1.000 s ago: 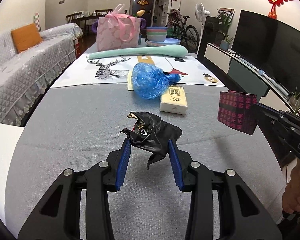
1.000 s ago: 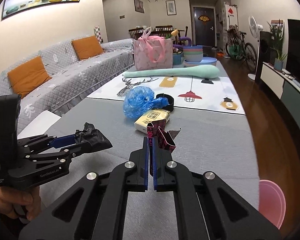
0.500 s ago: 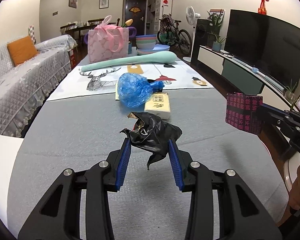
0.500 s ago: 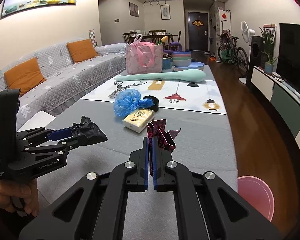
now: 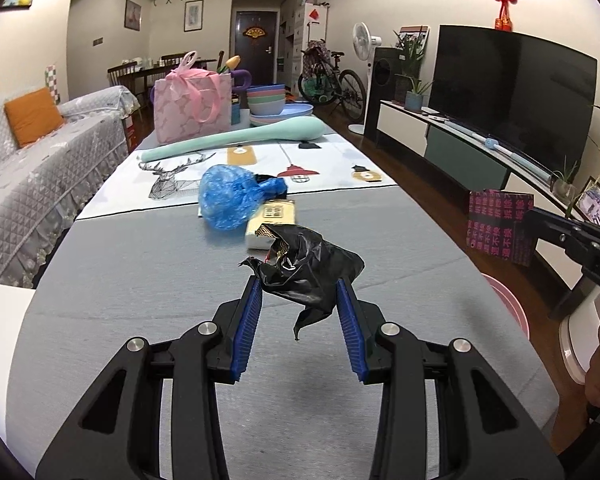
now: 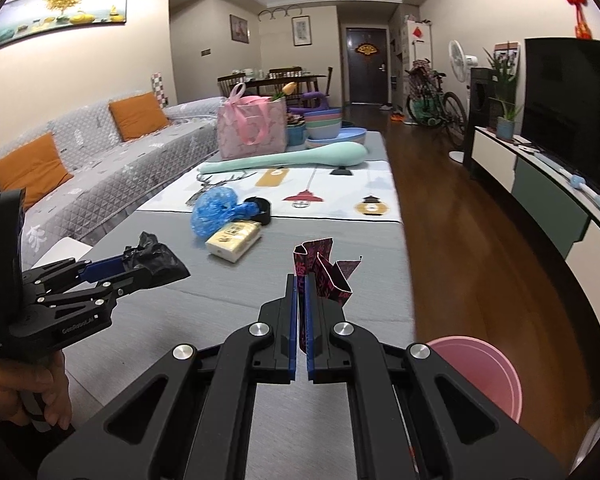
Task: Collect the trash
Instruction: 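Carry the black bag and printed box over the pink wastebasket and open both tools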
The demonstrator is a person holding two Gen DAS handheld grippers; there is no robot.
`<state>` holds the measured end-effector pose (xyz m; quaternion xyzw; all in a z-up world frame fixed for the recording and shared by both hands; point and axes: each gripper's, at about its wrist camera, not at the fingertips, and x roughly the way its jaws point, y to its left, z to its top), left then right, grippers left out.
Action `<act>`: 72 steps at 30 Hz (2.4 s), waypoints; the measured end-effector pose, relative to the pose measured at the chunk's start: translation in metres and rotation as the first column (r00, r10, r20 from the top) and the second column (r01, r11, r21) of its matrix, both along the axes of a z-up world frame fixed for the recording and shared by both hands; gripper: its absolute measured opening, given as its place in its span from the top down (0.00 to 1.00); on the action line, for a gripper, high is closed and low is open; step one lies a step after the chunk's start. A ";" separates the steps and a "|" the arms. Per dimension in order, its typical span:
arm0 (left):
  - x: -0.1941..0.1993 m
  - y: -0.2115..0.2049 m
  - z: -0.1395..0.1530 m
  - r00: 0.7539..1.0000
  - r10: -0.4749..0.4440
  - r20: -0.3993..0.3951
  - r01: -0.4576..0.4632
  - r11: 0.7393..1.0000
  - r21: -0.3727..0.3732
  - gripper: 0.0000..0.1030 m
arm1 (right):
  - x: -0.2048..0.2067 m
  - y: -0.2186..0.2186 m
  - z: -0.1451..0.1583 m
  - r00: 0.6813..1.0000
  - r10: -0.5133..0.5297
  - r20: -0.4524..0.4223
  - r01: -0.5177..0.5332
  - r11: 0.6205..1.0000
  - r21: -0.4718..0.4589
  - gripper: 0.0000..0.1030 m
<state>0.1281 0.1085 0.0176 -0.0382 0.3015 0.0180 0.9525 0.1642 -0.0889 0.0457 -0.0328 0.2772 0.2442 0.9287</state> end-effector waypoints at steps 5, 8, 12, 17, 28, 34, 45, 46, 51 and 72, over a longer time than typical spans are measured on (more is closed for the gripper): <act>-0.003 -0.012 0.005 1.000 -0.027 0.009 0.027 1.000 0.003 0.63 | -0.003 -0.019 0.003 0.999 -0.037 0.003 0.037 0.999 0.000 0.97; -0.006 -0.017 0.006 0.999 -0.043 -0.001 0.043 0.999 -0.029 0.63 | -0.003 -0.033 0.005 0.998 -0.060 0.004 0.060 0.998 0.007 0.97; -0.008 -0.032 0.008 0.997 -0.081 -0.008 0.080 0.996 -0.038 0.63 | -0.005 -0.047 0.009 0.996 -0.090 0.006 0.090 0.996 0.016 0.97; -0.006 -0.053 0.013 0.993 -0.120 -0.002 0.120 0.992 -0.031 0.63 | -0.004 -0.068 0.011 0.992 -0.127 0.008 0.127 0.992 0.023 0.97; 0.015 -0.104 0.018 0.981 -0.194 0.008 0.194 0.980 -0.039 0.63 | 0.000 -0.104 0.009 0.979 -0.204 0.001 0.204 0.979 0.017 0.97; 0.028 -0.132 0.018 0.973 -0.232 0.014 0.232 0.972 -0.035 0.63 | 0.010 -0.126 0.008 0.966 -0.257 -0.013 0.257 0.966 0.028 0.97; 0.050 -0.181 0.011 0.952 -0.306 0.001 0.306 0.951 -0.040 0.63 | 0.026 -0.163 0.005 0.940 -0.339 -0.031 0.340 0.940 0.034 0.97; 0.052 -0.185 0.010 0.950 -0.313 -0.001 0.312 0.949 -0.038 0.63 | 0.028 -0.166 0.005 0.938 -0.345 -0.033 0.346 0.938 0.033 0.96; 0.066 -0.207 0.004 0.935 -0.354 -0.019 0.354 0.935 -0.022 0.63 | 0.034 -0.178 0.000 0.931 -0.363 -0.047 0.364 0.931 0.027 0.96; 0.102 -0.258 -0.044 0.872 -0.456 -0.179 0.459 0.888 -0.030 0.30 | 0.072 -0.202 -0.031 0.893 -0.428 -0.140 0.428 0.903 -0.028 0.54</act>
